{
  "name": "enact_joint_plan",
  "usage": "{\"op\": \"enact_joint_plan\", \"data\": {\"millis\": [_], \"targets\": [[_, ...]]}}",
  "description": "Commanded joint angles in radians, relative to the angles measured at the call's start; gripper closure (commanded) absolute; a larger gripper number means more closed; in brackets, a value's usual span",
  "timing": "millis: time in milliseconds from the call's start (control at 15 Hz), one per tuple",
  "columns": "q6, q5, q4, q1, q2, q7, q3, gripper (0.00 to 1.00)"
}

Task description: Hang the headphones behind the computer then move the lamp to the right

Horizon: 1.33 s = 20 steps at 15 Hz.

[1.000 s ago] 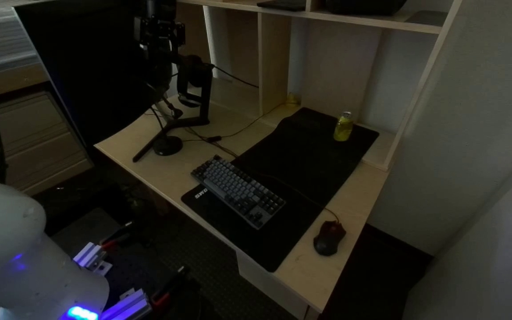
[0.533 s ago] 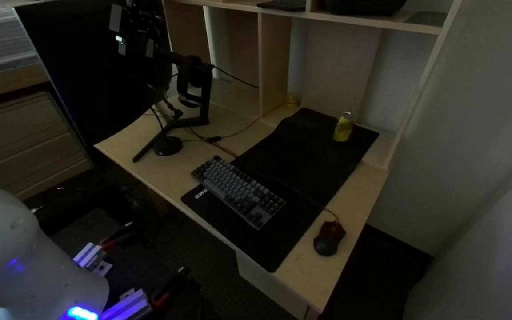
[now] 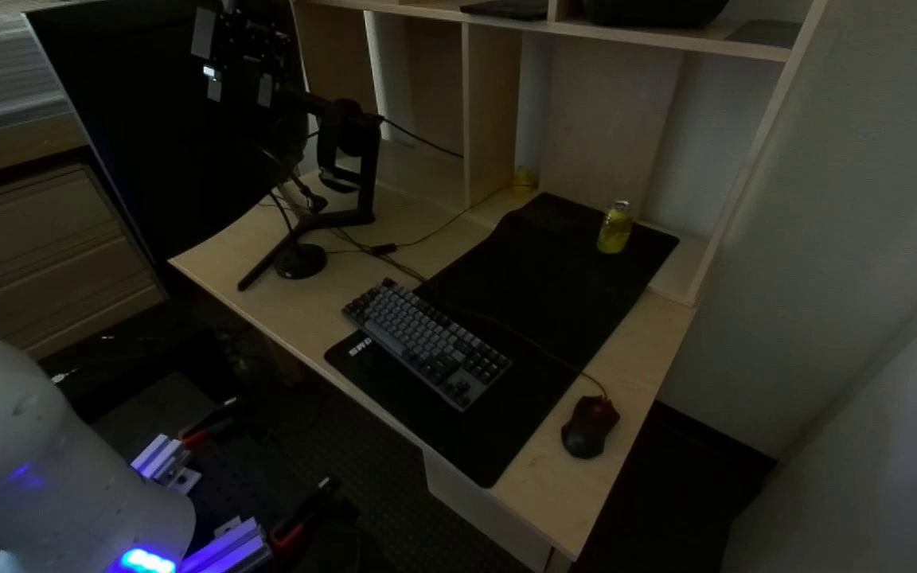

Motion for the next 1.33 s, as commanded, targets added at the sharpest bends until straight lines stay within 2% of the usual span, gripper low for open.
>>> {"op": "enact_joint_plan", "data": {"millis": [0, 133, 333, 400, 600, 667, 867, 1067, 1133, 1267], "targets": [[0.140, -0.079, -0.015, -0.029, -0.018, -0.023, 0.041, 0.00], [0.198, -0.082, -0.022, -0.031, -0.019, -0.009, 0.045, 0.00], [0.147, -0.011, -0.015, -0.030, -0.009, -0.076, 0.045, 0.00], [0.153, -0.045, 0.002, -0.030, 0.001, -0.027, 0.051, 0.00], [0.152, -0.029, 0.001, -0.030, 0.001, -0.045, 0.052, 0.00], [0.096, -0.041, 0.015, -0.029, 0.009, -0.053, 0.053, 0.00], [0.099, -0.135, 0.014, -0.023, 0.007, -0.114, 0.065, 0.00], [0.168, -0.184, 0.002, -0.023, -0.002, -0.133, 0.076, 0.00], [0.218, -0.171, -0.007, -0.026, -0.009, -0.106, 0.076, 0.00], [0.307, -0.068, -0.016, -0.028, -0.014, -0.122, 0.069, 0.00]]}}
